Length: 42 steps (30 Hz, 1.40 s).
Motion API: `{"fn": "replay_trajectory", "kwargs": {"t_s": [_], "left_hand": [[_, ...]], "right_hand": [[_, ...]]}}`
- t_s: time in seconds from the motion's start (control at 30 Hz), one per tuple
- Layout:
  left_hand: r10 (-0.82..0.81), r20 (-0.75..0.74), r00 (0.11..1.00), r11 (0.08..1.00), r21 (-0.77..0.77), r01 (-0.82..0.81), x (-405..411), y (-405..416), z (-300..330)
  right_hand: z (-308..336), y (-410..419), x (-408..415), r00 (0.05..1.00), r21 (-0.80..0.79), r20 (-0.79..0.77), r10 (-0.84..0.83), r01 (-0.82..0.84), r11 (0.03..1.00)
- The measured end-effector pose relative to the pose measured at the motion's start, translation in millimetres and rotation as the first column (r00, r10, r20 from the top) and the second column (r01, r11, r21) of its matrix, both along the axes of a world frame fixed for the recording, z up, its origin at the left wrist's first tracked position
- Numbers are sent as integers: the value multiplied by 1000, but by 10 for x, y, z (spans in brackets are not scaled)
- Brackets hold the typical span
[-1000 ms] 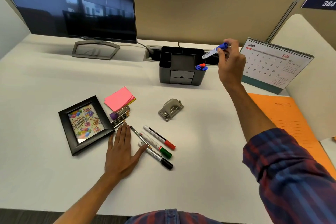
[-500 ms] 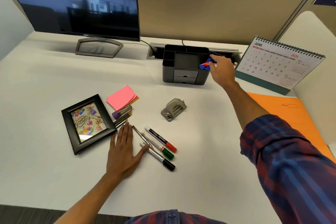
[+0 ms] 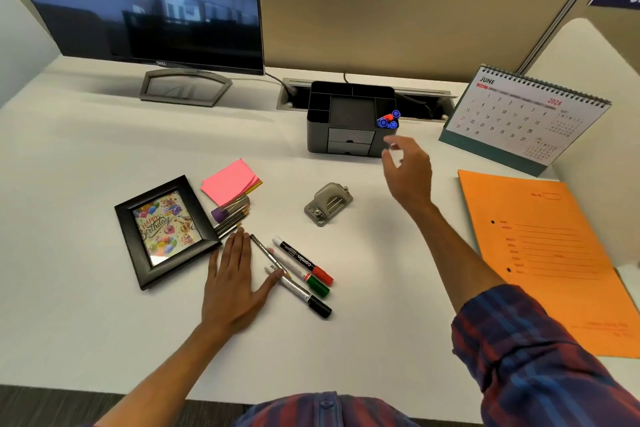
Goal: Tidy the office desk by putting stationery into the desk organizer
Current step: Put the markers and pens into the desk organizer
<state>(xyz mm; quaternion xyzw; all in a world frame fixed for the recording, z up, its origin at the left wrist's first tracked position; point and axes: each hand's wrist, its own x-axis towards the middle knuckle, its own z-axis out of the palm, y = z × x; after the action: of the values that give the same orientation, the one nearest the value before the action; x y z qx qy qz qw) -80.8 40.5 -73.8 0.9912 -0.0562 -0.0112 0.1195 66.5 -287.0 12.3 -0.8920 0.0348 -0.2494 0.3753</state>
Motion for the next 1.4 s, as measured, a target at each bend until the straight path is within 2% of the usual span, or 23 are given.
{"fn": "replay_trajectory", "kwargs": {"t_s": [0.3, 0.63, 0.9, 1.0, 1.07, 1.13, 1.23, 1.4], "left_hand": [[-1, 13, 1000, 1000, -1, 1, -6, -8, 6], [2, 18, 1000, 1000, 9, -3, -1, 2, -25], [4, 16, 1000, 1000, 25, -4, 4, 0, -27], [7, 20, 1000, 1000, 16, -8, 2, -5, -26], [6, 19, 1000, 1000, 15, -7, 1, -7, -26], [9, 21, 1000, 1000, 19, -9, -4, -8, -29], [15, 22, 1000, 1000, 9, -15, 0, 0, -39], [12, 34, 999, 1000, 18, -13, 0, -4, -38]], "right_hand": [[-459, 411, -770, 952, 21, -213, 219, -219, 975], [-575, 690, -1278, 819, 42, -447, 360, -383, 923], [-651, 783, -1447, 832, -143, -418, 365, -457, 878], [-620, 767, -1436, 841, -140, -419, 343, -433, 890], [-595, 745, -1418, 851, -77, -416, 320, -384, 920], [-562, 718, -1393, 875, 100, -361, 324, -309, 946], [-452, 670, -1334, 919, 326, -227, 323, -240, 914], [-126, 512, -1078, 970, 375, -98, 221, -170, 911]]}}
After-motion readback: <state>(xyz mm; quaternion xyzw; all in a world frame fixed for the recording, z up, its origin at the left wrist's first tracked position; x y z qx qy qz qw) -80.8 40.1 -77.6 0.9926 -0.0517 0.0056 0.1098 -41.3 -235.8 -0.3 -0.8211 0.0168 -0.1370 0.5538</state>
